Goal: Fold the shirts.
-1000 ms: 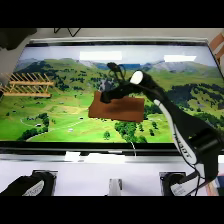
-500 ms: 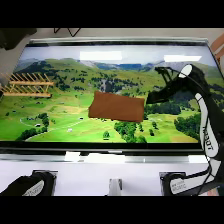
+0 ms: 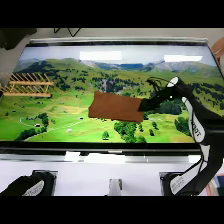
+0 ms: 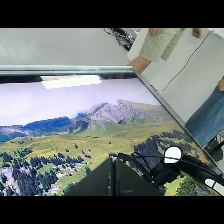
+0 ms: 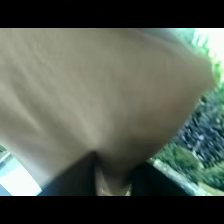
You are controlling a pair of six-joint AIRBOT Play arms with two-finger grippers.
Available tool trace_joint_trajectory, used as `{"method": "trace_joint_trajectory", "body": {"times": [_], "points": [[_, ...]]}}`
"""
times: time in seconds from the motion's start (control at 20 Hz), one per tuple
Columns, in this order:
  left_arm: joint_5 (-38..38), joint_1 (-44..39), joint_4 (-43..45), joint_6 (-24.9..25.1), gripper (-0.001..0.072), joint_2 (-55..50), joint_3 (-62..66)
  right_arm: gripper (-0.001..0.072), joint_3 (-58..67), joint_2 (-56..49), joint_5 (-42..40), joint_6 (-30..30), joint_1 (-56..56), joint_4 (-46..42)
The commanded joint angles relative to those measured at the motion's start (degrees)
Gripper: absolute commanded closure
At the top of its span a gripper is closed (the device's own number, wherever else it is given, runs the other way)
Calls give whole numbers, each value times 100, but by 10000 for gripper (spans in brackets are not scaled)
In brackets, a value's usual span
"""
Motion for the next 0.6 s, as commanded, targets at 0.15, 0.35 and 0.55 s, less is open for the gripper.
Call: {"method": "trace_joint_trajectory", "body": {"times": [0.15,0.35,0.55], "points": [[9,4,0,-11,670,-44,0,688,573,-17,-831,-221,-341,682],[11,4,0,-11,670,-70,0,688,1521,195,-839,-79,-1668,726],[11,4,-2,-9,671,-103,0,687,1644,533,-450,2,-3281,579]]}}
